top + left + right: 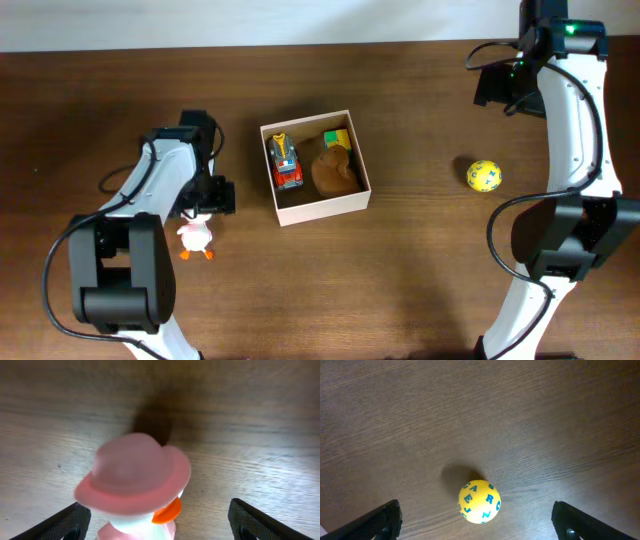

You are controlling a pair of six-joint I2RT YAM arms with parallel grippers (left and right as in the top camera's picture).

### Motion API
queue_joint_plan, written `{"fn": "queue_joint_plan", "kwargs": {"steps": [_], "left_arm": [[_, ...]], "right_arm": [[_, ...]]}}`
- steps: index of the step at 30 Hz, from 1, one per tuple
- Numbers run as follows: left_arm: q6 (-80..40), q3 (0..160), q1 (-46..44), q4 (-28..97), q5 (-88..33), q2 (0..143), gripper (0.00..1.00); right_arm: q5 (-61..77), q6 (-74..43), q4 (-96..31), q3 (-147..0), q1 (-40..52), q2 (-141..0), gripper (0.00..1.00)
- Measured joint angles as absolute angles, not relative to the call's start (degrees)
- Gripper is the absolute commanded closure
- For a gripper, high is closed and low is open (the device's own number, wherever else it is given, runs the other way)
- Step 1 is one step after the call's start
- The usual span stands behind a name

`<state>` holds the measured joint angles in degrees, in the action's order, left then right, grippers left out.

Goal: Pack container
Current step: 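Lower the left gripper onto the duck and grasp it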

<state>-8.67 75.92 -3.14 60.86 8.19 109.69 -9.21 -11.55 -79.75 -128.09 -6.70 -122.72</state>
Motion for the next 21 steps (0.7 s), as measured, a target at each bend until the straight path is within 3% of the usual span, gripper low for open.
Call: {"fn": "queue_joint_plan", "kwargs": {"steps": [13, 15, 16, 17, 18, 21], "left_arm": [[-8.9, 70.5, -3.1, 57.7, 8.4, 109.5, 0.11], [-9.1, 69.5, -3.1, 57.4, 8.4, 109.5, 0.22], [-9.2, 69.0, -3.1, 57.2, 8.4, 109.5, 0.4], [-9.4, 68.6, -3.1, 57.2, 8.6, 109.5, 0.64], [-9.3, 68.3, -3.1, 57.2, 8.8, 109.5, 0.75], [-9.3, 68.1, -3.1, 57.2, 8.9, 109.4, 0.76]], "right_arm": [[-9.2, -11.6, -79.7, -128.1, -6.7, -122.7, 0.01], [-9.2, -11.6, -79.7, -128.1, -6.7, -122.7, 0.01], [-9.2, -11.6, -79.7, -128.1, -6.7, -122.7, 0.01], [-9.2, -11.6, -79.7, -128.1, -6.7, -122.7, 0.01], [-9.2, -11.6, -79.7, -128.1, -6.7, -122.7, 0.01], [-9.2, -11.6, -79.7, -128.1, -6.7, -122.7, 0.01]]}}
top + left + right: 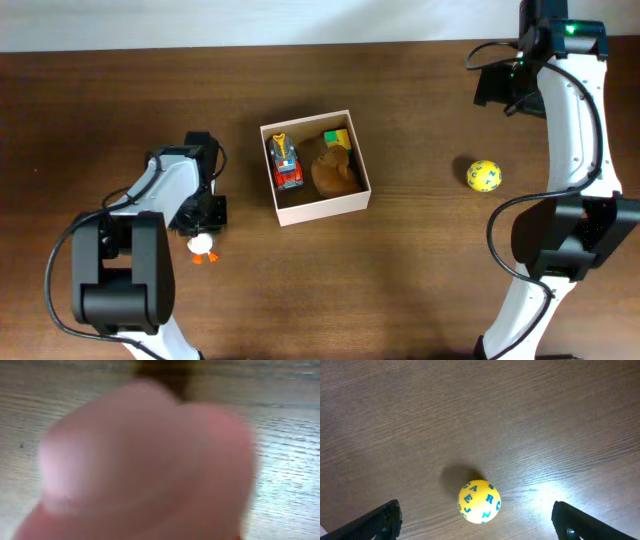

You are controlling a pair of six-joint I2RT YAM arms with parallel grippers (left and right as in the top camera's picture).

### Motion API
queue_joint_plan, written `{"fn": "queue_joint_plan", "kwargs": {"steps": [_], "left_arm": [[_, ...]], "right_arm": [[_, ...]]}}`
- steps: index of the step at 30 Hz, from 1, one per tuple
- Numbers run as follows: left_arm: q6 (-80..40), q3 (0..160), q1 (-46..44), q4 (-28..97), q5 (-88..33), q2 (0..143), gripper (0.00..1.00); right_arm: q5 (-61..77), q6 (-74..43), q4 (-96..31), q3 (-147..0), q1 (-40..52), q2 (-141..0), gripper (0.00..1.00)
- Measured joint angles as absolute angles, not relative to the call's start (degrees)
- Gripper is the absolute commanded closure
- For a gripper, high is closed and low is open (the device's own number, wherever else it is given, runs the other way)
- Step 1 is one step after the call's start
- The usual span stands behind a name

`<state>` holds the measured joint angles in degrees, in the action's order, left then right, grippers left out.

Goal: Pack container
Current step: 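Lower the left gripper onto the duck and grasp it, then lift the duck with the left gripper and carry it over the box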

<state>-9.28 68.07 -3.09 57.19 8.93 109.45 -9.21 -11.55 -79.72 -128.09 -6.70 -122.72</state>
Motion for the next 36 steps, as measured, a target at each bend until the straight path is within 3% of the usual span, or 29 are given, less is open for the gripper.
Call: {"fn": "queue_joint_plan", "kwargs": {"steps": [12, 26, 36], "left_arm": [[-9.3, 70.3, -3.1, 58.5, 8.1, 107.0, 0.73], [-9.3, 77.8, -3.1, 59.7, 1.8, 87.2, 0.73], [-9.3, 77.8, -3.1, 61.3, -1.9, 81.6, 0.73]], "right_arm": [[-9.2, -11.5, -79.7, -128.1, -6.7, -122.7, 0.01], [-9.2, -11.6, -79.7, -128.1, -6.7, -122.7, 0.01], [-9.2, -11.6, -79.7, -128.1, -6.7, -122.7, 0.01]]}}
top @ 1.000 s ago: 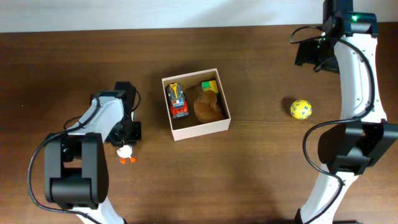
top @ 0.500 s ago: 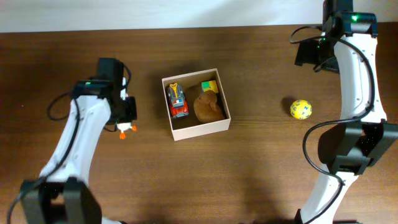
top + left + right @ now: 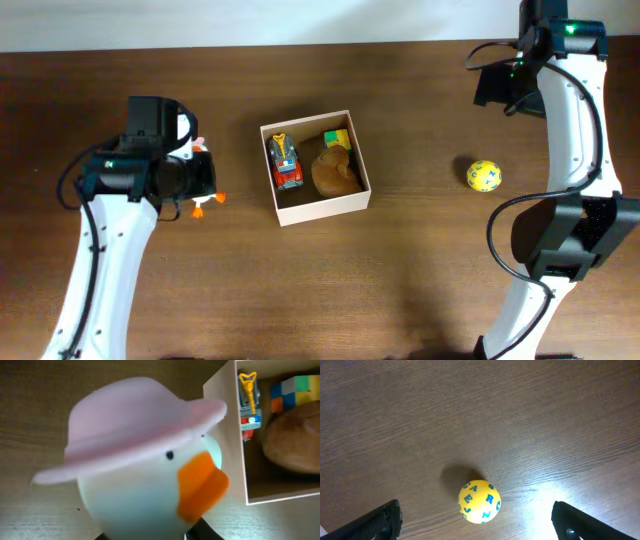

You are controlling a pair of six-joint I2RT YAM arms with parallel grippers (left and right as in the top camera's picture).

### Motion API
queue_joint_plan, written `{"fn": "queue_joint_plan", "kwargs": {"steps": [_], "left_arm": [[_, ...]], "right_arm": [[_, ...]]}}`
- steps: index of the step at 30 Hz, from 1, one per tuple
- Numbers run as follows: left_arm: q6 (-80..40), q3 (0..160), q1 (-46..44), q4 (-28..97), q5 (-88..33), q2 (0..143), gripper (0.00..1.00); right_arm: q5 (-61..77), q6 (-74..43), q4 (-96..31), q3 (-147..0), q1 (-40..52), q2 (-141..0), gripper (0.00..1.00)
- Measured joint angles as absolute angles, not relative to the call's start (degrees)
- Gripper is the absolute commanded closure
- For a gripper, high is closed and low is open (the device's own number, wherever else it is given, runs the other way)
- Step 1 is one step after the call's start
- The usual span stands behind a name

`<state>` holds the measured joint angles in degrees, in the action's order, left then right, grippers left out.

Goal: Pack container
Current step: 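Lift the duck with the left gripper and carry it over the box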

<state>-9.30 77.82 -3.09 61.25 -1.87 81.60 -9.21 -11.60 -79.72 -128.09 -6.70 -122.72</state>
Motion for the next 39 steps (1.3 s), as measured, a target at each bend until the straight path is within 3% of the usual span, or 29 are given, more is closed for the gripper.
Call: {"fn": "queue_joint_plan", "kwargs": {"steps": [11, 20, 30, 39], "left_arm": [[-9.5, 77.8, -3.6, 62.7, -7.8, 80.7, 0.78], [-9.1, 77.8, -9.9, 61.3, -9.8, 79.5, 0.78], [4.4, 77.9, -19.4, 44.4, -10.3, 79.4, 0.81], [16.8, 78.0, -21.5, 37.6, -10.3, 85.7, 0.81]], "right_arm": [[-9.2, -11.6, -79.7, -128.1, -6.7, -122.7, 0.01], [-9.2, -11.6, -79.7, -128.1, -6.7, -122.7, 0.01], [-9.2, -11.6, -79.7, -128.1, -6.7, -122.7, 0.01], [-9.2, -11.5, -79.7, -128.1, -6.7, -122.7, 0.01]]}}
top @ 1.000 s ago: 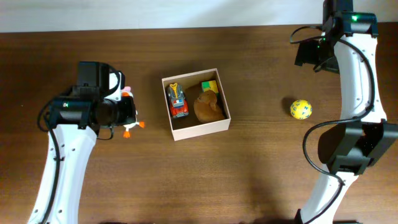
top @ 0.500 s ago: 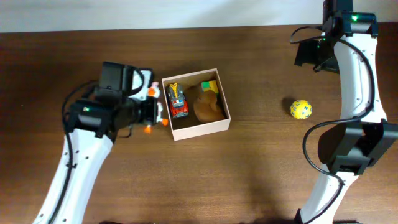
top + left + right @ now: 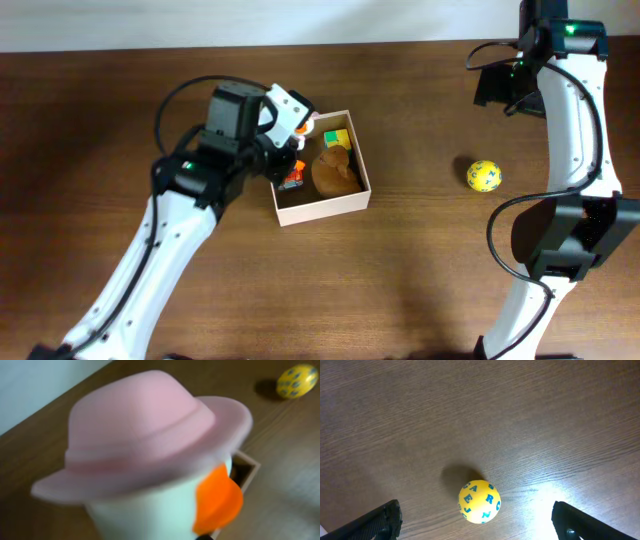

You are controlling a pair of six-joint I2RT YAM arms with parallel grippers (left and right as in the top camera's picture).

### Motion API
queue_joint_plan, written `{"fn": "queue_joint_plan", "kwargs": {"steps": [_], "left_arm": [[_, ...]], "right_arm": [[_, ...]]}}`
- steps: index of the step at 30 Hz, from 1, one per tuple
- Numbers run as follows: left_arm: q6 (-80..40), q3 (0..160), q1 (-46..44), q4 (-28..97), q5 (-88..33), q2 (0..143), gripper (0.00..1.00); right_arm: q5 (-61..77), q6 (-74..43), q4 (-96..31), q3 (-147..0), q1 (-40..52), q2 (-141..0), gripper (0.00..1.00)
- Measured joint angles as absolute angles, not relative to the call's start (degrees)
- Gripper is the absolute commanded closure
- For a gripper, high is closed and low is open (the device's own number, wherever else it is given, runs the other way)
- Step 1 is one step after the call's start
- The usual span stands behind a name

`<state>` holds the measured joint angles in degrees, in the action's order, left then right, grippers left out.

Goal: Pack container
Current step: 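Lift the duck with the left gripper and carry it over the box, then lower the duck into the box and open the left gripper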

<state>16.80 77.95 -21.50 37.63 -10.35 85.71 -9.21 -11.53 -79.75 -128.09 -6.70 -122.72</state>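
Note:
A white toy duck (image 3: 150, 455) with a pink hat and orange beak fills the left wrist view. My left gripper (image 3: 284, 140) is shut on it, its fingers hidden behind the duck. It hangs over the left part of the open cream box (image 3: 325, 206). The box holds a red toy truck (image 3: 291, 178), a brown lump (image 3: 335, 172) and a colourful cube (image 3: 338, 138). A yellow ball with blue letters (image 3: 479, 501) lies on the table to the right of the box. My right gripper (image 3: 479, 527) is open high above it, apart from it.
The table (image 3: 420, 270) is dark brown wood, with a pale wall along its far edge. The right arm (image 3: 570, 110) rises at the back right. The left arm (image 3: 170, 240) crosses the table from the front left.
My left gripper has moved with the duck from left of the box to above the box's left part. The right arm and the ball have not moved.
My left gripper stood open over the duck, which was on the table left of the box. Then it was low around the duck. Then it held the duck lifted beside the box, and now holds it over the box.

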Motion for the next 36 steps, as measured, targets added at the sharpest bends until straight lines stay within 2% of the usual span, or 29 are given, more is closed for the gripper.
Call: {"fn": "queue_joint_plan", "kwargs": {"steps": [6, 10, 16, 36], "left_arm": [[23.1, 78.0, -21.5, 36.1, -10.9, 91.5, 0.8], [29.7, 77.9, -21.5, 35.9, -13.8, 93.5, 0.73], [36.6, 78.0, -21.5, 39.7, -16.2, 95.5, 0.72], [39.7, 78.0, -21.5, 44.9, -14.6, 101.3, 0.72]], "right_arm": [[-9.2, -11.6, -79.7, -128.1, -6.7, -122.7, 0.01], [-9.2, -11.6, -79.7, -128.1, -6.7, -122.7, 0.01], [-9.2, -11.6, -79.7, -128.1, -6.7, -122.7, 0.01], [-9.2, -11.6, -79.7, -128.1, -6.7, -122.7, 0.01]]}}
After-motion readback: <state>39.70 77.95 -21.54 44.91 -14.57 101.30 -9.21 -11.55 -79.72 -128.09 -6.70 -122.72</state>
